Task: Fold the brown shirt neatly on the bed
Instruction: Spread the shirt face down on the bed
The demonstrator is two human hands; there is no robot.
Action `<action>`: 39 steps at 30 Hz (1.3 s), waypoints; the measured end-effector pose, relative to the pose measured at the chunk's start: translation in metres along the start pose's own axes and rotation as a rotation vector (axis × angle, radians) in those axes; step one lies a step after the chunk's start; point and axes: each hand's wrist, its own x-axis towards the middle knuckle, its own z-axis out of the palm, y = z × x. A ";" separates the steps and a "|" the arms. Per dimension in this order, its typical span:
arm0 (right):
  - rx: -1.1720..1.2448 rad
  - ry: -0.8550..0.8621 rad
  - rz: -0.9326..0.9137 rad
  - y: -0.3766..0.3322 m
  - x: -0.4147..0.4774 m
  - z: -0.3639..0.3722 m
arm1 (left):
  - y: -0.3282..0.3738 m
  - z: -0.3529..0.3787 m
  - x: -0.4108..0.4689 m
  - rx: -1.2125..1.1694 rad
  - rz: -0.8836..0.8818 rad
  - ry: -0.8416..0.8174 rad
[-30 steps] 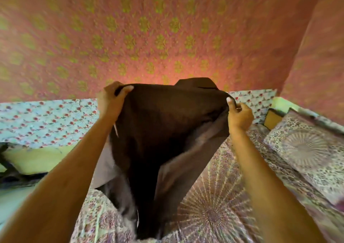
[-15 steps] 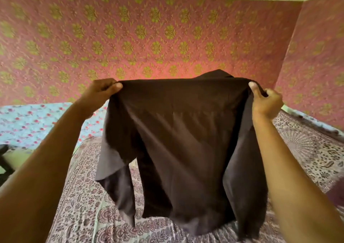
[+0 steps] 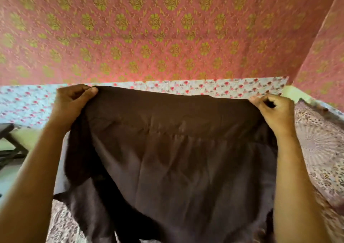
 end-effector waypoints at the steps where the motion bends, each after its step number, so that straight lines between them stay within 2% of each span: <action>1: -0.013 -0.034 0.019 0.014 0.004 0.010 | -0.013 0.012 0.001 0.055 -0.029 -0.004; 5: -0.119 -0.207 0.097 0.073 0.019 0.058 | -0.086 0.050 0.013 0.289 -0.150 0.018; 9: -0.109 -0.394 0.225 0.133 0.017 0.115 | -0.164 0.084 0.020 0.437 -0.208 0.002; 11: -0.139 -0.480 0.238 0.159 0.008 0.142 | -0.199 0.099 0.022 0.487 -0.247 -0.070; 14: -0.251 -0.485 0.159 0.210 -0.011 0.191 | -0.260 0.124 0.022 0.519 -0.307 -0.212; 17: -0.388 -0.478 0.169 0.260 -0.033 0.243 | -0.311 0.157 0.015 0.671 -0.406 -0.199; 19: -0.441 -0.441 0.170 0.287 -0.048 0.279 | -0.347 0.181 0.011 0.719 -0.412 -0.217; 25: -0.663 -0.403 0.117 0.361 -0.065 0.368 | -0.473 0.229 0.012 0.652 -0.429 -0.364; 28: -0.727 -0.419 0.092 0.408 -0.062 0.408 | -0.528 0.252 0.025 0.749 -0.415 -0.413; 32: -0.739 -0.456 0.101 0.461 -0.051 0.454 | -0.606 0.272 0.049 0.798 -0.394 -0.472; 35: -0.728 -0.555 0.115 0.496 -0.049 0.482 | -0.645 0.288 0.058 0.793 -0.440 -0.508; 37: -0.758 -0.637 0.145 0.514 -0.053 0.497 | -0.662 0.304 0.055 0.735 -0.453 -0.585; 39: -0.817 -0.722 0.259 0.521 -0.064 0.509 | -0.672 0.318 0.046 0.868 -0.525 -0.697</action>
